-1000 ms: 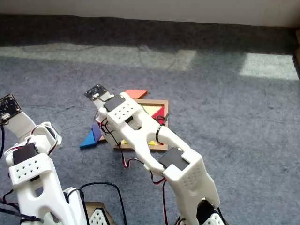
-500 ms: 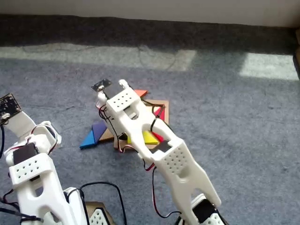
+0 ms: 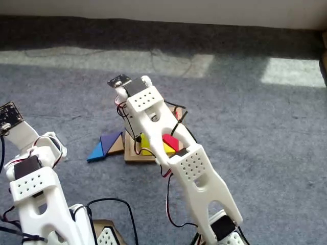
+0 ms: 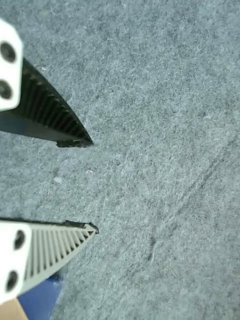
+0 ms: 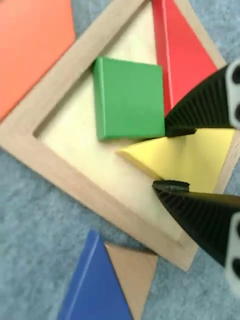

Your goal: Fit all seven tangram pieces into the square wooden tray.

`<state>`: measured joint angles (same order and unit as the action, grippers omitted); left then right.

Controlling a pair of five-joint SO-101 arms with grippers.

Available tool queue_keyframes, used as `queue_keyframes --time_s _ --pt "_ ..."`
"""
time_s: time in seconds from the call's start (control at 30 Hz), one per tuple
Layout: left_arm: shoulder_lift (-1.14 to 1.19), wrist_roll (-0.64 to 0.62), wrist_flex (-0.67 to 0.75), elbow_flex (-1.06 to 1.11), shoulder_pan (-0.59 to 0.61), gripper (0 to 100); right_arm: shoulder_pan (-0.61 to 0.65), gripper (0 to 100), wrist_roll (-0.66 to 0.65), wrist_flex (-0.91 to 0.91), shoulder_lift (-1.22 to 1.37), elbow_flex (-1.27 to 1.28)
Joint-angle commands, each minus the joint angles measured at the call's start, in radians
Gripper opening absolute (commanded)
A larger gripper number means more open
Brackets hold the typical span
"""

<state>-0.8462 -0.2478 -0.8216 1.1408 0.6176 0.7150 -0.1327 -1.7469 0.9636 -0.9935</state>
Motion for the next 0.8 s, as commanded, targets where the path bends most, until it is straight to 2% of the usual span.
queue_keyframes --time_s 0.0,0.13,0.5,0.63,0.77 --pt "-0.018 -0.008 0.015 -0.044 -0.013 25 -0.047 1.6 -0.025 -0.019 -0.196 -0.039" --pt "-0.018 -0.008 0.015 -0.044 -0.013 25 -0.087 0.5 -0.025 -0.018 -0.354 0.053" --pt "-0.018 -0.005 0.015 -0.044 -0.021 25 -0.091 0.5 -0.137 -0.013 -0.845 0.539" --pt "-0.019 0.012 0.011 -0.047 -0.09 25 -0.093 0.5 -0.157 -0.013 -1.043 0.711" --pt "-0.018 0.112 0.009 -0.077 -0.197 25 -0.16 0.7 -0.157 0.012 -1.208 0.863"
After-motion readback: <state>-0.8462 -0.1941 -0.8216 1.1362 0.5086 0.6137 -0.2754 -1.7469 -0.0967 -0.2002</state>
